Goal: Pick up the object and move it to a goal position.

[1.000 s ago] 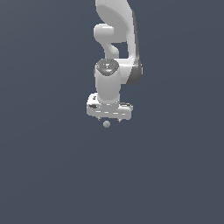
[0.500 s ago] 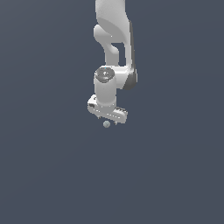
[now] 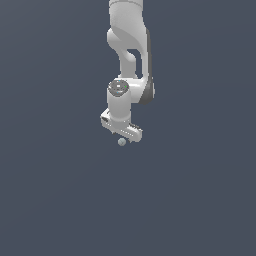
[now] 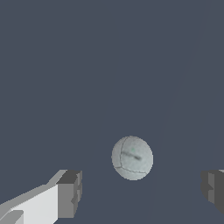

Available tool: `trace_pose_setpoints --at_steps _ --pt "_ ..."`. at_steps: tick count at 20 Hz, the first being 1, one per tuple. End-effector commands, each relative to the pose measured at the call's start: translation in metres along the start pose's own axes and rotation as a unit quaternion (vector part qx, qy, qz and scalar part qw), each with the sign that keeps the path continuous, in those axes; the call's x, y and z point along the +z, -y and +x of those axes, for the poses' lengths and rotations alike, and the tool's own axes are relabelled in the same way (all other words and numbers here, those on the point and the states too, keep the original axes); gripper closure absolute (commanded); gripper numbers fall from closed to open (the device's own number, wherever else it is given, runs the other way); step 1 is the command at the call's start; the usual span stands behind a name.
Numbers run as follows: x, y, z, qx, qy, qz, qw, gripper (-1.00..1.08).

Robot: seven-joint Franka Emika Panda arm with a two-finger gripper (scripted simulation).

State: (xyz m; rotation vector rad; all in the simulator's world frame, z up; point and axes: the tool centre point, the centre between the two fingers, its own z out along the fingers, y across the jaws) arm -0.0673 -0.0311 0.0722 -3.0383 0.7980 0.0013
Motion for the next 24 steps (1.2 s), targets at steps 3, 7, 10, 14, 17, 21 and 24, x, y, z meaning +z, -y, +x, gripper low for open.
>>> trace_pose_setpoints --at_steps 3,7,10,14,17,21,24 --pt "0.001 0.0 0.0 0.002 0.0 0.0 1.0 -0.92" --pt "0.008 -0.001 -0.001 0.002 0.0 0.0 1.0 -0.92" --pt "0.019 -0.001 -0.001 0.003 0.0 0.0 1.0 -0.92" --pt "0.038 -0.001 -0.002 0.004 0.0 0.0 1.0 -0.92" --pt "0.047 -0.001 -0.001 0.005 0.0 0.0 1.0 -0.92" --pt "0.051 -0.001 -0.001 0.005 0.0 0.0 1.0 -0.92" --pt "0.051 -0.001 -0.001 0.005 0.0 0.0 1.0 1.08"
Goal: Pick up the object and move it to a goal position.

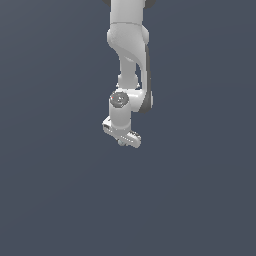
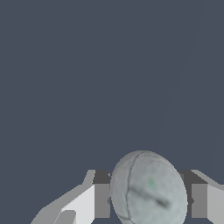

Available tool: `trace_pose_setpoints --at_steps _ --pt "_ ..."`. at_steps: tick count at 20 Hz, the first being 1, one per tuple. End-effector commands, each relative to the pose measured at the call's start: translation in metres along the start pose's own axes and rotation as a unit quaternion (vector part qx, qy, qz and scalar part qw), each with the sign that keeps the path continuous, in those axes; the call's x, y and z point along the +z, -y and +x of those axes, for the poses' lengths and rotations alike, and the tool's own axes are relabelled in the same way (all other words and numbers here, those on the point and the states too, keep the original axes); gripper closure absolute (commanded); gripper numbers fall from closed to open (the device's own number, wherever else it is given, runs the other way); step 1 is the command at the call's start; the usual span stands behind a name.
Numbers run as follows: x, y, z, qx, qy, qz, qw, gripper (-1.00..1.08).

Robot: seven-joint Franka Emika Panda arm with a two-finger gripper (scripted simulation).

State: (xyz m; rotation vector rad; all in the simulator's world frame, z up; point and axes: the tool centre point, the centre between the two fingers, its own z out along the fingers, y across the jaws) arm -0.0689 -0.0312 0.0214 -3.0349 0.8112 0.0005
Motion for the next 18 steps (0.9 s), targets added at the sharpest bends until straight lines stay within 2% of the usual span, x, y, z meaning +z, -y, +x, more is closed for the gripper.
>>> trace_pose_setpoints --at_steps 1,11,18 --pt "0.001 0.0 0.0 0.0 0.0 0.0 1.0 1.08" --pt "-0.002 0.0 0.0 0.0 0.0 0.0 1.0 1.08" --pt "-0.021 -0.006 -0.004 0.0 0.0 0.0 1.0 1.08"
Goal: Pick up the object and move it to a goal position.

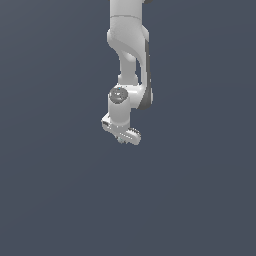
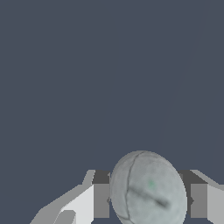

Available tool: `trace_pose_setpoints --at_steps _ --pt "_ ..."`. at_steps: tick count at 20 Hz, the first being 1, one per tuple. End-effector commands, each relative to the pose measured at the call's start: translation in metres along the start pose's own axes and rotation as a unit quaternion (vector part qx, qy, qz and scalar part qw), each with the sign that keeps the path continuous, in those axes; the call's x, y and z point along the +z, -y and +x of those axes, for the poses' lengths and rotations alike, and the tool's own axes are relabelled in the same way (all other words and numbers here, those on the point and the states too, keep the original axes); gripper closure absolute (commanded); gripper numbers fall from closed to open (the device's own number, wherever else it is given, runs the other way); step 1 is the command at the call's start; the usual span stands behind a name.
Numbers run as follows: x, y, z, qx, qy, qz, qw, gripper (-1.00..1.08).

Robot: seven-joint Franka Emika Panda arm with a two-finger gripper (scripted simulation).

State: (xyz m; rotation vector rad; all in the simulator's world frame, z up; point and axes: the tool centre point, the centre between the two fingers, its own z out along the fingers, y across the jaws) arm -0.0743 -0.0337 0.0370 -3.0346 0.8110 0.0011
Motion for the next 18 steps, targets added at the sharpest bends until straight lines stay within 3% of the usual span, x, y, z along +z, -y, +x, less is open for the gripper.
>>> trace_pose_setpoints --at_steps 1,18 --pt "-0.01 -0.003 -0.002 0.0 0.0 0.0 1.0 1.08" --pt "-0.116 -0.034 -0.021 0.001 0.0 0.0 1.0 1.08"
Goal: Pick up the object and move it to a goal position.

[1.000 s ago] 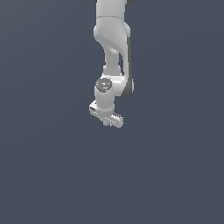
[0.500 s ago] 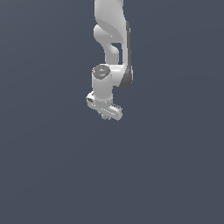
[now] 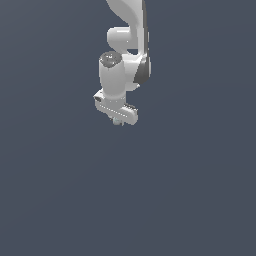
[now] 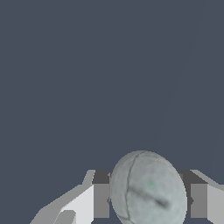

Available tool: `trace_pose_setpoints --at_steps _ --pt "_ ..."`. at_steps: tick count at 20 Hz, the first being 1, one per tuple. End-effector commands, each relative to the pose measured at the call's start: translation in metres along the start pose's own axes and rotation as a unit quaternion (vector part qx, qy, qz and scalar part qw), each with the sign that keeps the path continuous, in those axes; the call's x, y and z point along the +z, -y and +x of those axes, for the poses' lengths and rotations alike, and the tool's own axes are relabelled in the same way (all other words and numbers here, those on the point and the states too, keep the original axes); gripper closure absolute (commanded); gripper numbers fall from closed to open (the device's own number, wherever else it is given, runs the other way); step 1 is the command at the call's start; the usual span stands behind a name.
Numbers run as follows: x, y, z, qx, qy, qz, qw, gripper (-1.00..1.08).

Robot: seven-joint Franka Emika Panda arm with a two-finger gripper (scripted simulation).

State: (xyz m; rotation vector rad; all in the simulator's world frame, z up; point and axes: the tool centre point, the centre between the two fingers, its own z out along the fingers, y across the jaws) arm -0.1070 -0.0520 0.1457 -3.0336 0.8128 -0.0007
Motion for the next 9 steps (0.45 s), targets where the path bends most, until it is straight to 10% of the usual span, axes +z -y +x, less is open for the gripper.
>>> trace_pose_setpoints --at_steps 1,9 --pt "-0.011 -0.003 -0.002 0.0 0.0 0.0 1.0 1.08" --pt "-0.026 -0.007 -0.003 0.0 0.0 -0.001 1.0 1.08"
